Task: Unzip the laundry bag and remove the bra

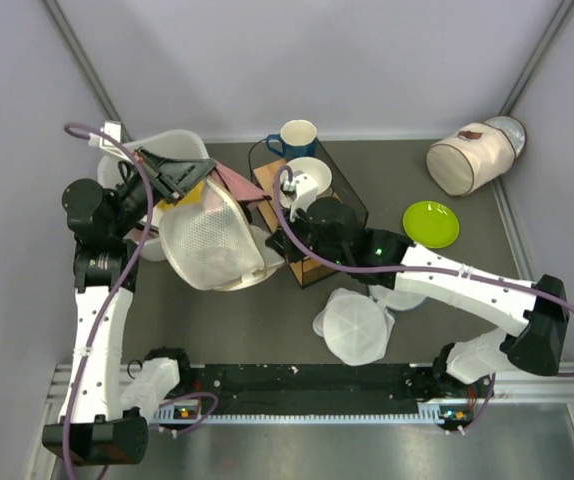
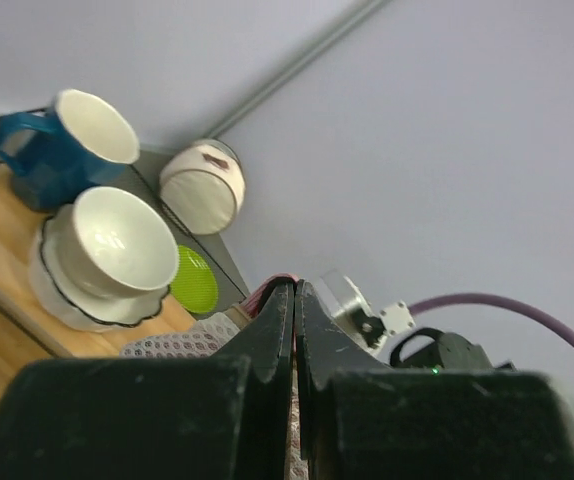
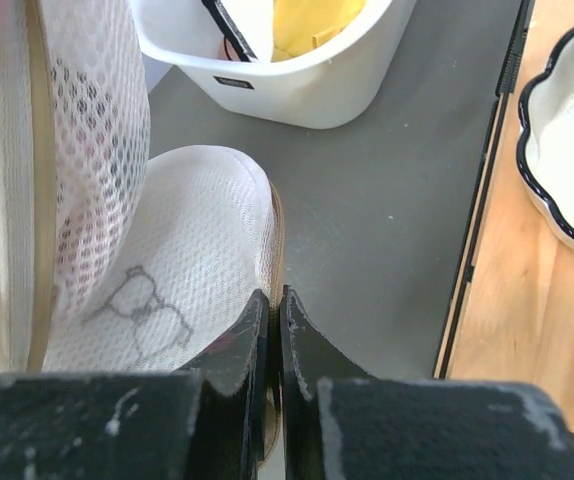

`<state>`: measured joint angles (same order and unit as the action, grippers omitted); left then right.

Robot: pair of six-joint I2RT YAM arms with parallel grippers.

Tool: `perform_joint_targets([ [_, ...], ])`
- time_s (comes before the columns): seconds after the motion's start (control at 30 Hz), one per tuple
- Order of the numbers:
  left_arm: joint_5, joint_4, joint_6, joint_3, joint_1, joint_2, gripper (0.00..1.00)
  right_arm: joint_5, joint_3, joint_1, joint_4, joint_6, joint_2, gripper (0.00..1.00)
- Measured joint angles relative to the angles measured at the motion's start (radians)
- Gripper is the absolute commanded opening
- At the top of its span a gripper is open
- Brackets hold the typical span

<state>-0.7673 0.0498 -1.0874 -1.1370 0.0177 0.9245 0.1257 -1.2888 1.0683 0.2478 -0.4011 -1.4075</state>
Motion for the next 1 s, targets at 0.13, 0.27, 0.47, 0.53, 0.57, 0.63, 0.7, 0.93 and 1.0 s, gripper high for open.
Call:
perform_joint_targets([
  [0.13,0.035,-0.019,0.006,0.031,0.047,-0.013,0.00,0.006,0.007,0.000,-0.004,-0.003,0.024,0.00],
  [0.27,0.024,-0.044,0.027,0.098,0.053,-0.012,0.00,0.013,0.007,0.000,-0.016,0.000,0.053,0.00],
  [0.47,-0.029,-0.118,0.096,0.147,0.054,0.005,0.00,0.027,-0.034,0.000,-0.014,0.038,0.064,0.00],
  [0.53,-0.048,-0.139,0.127,0.148,0.055,0.000,0.00,0.031,-0.067,0.000,-0.014,0.052,0.055,0.00],
  [0.57,-0.055,-0.147,0.142,0.148,0.055,-0.005,0.00,0.031,-0.087,0.000,-0.015,0.060,0.047,0.00],
  [0.63,-0.071,-0.170,0.171,0.148,0.055,-0.017,0.00,0.031,-0.123,0.000,-0.018,0.068,0.029,0.00],
  [0.7,-0.085,-0.187,0.194,0.148,0.055,-0.031,0.00,0.027,-0.158,-0.002,-0.021,0.072,0.007,0.00],
  [0.93,-0.132,-0.179,0.199,0.136,0.056,-0.043,0.00,-0.006,-0.185,-0.002,-0.018,0.076,-0.058,0.00],
  [1.0,-0.150,-0.162,0.188,0.122,0.057,-0.041,0.00,-0.013,-0.185,-0.003,-0.014,0.076,-0.080,0.00],
])
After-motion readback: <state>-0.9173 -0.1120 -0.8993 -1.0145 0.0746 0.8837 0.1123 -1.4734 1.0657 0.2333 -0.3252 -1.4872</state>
